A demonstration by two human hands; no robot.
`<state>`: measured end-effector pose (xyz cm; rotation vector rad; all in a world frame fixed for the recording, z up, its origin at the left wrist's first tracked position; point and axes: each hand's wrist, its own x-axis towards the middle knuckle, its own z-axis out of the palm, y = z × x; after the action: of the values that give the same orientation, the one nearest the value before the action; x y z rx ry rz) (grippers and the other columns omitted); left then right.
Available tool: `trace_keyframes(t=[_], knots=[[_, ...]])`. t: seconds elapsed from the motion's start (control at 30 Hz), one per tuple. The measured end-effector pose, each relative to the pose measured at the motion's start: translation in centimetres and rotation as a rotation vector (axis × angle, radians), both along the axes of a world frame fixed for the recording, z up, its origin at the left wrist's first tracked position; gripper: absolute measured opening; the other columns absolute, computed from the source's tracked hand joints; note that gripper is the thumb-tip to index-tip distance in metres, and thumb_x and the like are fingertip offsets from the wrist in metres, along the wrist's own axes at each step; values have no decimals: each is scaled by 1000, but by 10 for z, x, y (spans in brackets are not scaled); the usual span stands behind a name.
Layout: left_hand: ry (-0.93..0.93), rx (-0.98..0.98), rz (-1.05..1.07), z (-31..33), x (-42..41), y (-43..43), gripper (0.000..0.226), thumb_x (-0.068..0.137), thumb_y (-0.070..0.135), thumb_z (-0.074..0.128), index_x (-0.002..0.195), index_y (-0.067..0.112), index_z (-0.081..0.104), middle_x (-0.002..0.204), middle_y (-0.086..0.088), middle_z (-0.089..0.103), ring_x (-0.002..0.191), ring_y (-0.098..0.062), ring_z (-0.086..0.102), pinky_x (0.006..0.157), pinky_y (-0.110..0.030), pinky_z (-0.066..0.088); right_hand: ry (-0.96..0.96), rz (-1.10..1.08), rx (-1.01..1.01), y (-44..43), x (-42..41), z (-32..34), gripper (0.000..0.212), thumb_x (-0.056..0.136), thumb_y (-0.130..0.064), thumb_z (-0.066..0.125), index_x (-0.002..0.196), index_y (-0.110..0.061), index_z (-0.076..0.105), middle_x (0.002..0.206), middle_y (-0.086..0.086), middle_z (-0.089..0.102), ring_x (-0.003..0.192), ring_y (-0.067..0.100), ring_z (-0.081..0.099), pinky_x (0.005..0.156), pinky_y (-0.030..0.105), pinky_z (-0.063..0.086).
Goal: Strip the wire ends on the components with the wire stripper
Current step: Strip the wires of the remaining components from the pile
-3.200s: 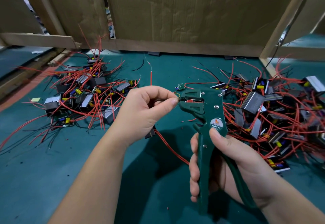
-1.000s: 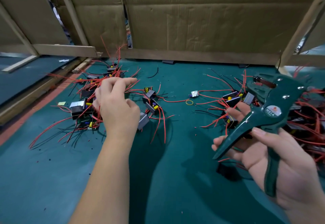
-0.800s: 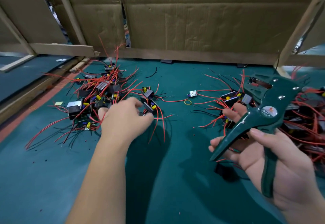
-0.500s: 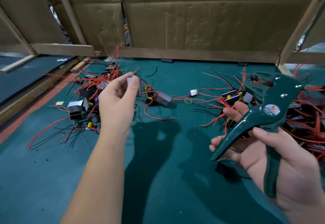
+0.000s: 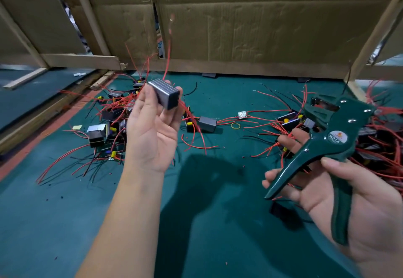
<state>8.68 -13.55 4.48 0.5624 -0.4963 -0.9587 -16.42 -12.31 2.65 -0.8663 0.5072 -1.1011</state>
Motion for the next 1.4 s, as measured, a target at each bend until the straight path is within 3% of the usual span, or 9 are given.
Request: trace_keyframes(t=[0.07,0.17,0.33,0.47,0.6,0.83,0.93,1.17,1.4], knots=[[44,-44,-146,1,-4,2,32,78,30,54,106,15,57,88,1,73,77,-6,70,64,-19,55,3,3,3,1,0,2,96,48,-32,82,133,-2,48,133,20,54,79,48,64,69,56,54],[-115,-31,-231,-3,-15,0,36,73,14,61,108,18,68,101,-5,67,77,-11,66,64,-18,51,1,14,14,1,0,1,100,46,-31,84,134,-2,48,132,21,55,78,48,64,69,57,54],[-311,168,-363,-14,-35,-3,35,66,-13,61,93,8,71,84,-8,68,73,-16,66,64,-21,55,-18,10,46,2,1,1,97,45,-29,85,131,0,50,127,22,58,77,50,64,68,58,53],[-322,248,-381,-18,-44,-5,25,81,-11,53,94,6,67,77,-6,67,68,-13,64,62,-22,55,-25,1,96,-1,3,0,76,64,-26,65,134,-5,49,124,16,62,72,47,65,63,54,55],[-339,226,-390,-17,-44,-5,24,84,-10,52,98,4,64,71,3,68,62,-8,64,63,-22,56,-27,12,90,0,2,3,96,42,-28,86,129,-2,54,127,20,59,76,49,64,69,58,54],[-347,239,-344,-19,-46,-5,12,71,21,67,80,14,63,67,-1,64,60,-10,61,58,-25,56,-49,32,106,1,2,5,94,40,-27,86,125,0,57,128,23,57,75,49,63,70,58,54],[-475,294,-277,-19,-47,-4,14,74,31,67,66,21,63,67,0,64,58,-10,59,48,-24,51,-48,31,108,1,3,5,92,42,-27,84,126,0,56,129,24,56,75,48,63,69,57,54],[-942,287,-272,-22,-51,1,20,87,10,65,72,23,65,60,1,61,48,-12,55,41,-22,44,-110,104,50,2,2,7,78,50,-25,83,119,4,60,115,27,61,76,49,64,73,60,52],[-1210,311,-311,-27,-59,5,13,84,14,69,74,20,64,76,0,66,66,-9,62,46,-40,57,-75,75,1,3,5,5,69,58,-21,82,119,0,61,122,27,59,76,50,61,73,63,50]])
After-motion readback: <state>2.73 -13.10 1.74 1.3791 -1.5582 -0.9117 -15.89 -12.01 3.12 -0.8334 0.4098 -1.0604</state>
